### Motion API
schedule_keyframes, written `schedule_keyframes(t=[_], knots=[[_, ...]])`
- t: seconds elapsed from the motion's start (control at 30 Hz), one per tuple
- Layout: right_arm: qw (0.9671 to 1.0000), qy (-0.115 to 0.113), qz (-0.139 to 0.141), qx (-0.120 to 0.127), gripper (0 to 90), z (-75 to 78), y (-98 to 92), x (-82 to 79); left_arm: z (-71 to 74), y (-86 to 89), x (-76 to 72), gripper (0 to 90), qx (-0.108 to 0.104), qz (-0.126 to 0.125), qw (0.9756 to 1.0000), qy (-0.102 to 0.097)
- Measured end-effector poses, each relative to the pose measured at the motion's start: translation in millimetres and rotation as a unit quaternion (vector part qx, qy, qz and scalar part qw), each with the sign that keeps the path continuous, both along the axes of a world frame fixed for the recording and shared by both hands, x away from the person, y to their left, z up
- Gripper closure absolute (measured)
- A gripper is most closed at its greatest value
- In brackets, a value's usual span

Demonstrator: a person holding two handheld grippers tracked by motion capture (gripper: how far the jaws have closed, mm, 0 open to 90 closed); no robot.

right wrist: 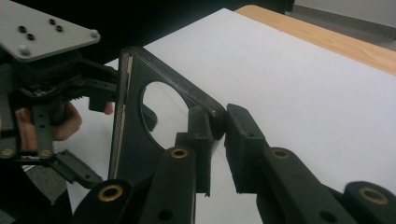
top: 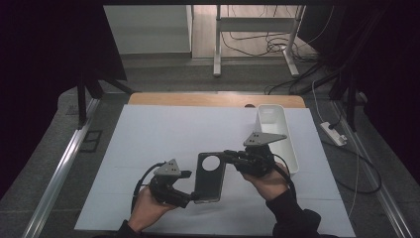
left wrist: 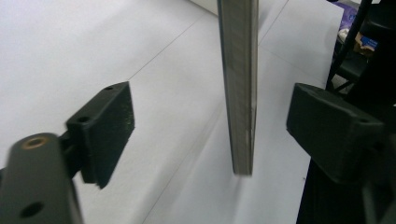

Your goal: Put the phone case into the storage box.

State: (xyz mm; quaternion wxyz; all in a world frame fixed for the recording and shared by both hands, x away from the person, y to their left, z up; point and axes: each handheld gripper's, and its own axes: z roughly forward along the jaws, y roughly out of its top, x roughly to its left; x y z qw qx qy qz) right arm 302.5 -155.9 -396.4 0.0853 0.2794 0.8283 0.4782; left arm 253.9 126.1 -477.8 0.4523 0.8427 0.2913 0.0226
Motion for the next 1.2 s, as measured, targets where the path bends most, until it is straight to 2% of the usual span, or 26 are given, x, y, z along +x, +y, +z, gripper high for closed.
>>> schedule_keyframes(t=[0.1, 0.27, 0.53, 0.73, 0.83, 0.93, 1.2], knots=[[1.0, -0.002, -0.007, -0.001, 79.6, 0.4, -2.4, 2.6, 0.0, 3.6, -1.6, 9.6, 0.003, 0.008, 1.0, -0.003], [0.9998, -0.003, -0.018, 0.001, 79.6, 1.1, -7.9, 9.5, -2.9, 13.5, -7.5, 5.2, 0.021, 0.031, 0.9992, -0.015], [0.9994, -0.005, -0.033, 0.005, 79.6, 5.6, -18.5, 18.0, -4.7, 32.1, -16.3, 0.4, 0.01, 0.057, 0.9982, -0.017], [0.9992, -0.005, -0.04, 0.005, 79.7, 8.0, -25.5, 22.8, -6.5, 46.3, -24.5, 0.6, 0.019, 0.073, 0.9969, -0.024], [0.999, -0.004, -0.045, 0.007, 79.7, 9.7, -29.5, 25.6, -8.3, 54.9, -28.9, 0.6, 0.006, 0.081, 0.9964, -0.023], [0.9989, -0.004, -0.047, 0.008, 79.7, 11.1, -32.6, 28.6, -9.6, 63.8, -33.2, 0.4, 0.002, 0.09, 0.9956, -0.025], [0.9984, -0.008, -0.056, 0.005, 79.7, 14.7, -39.4, 37.4, -15.1, 86.5, -49.4, 0.0, 0.021, 0.129, 0.991, -0.03]])
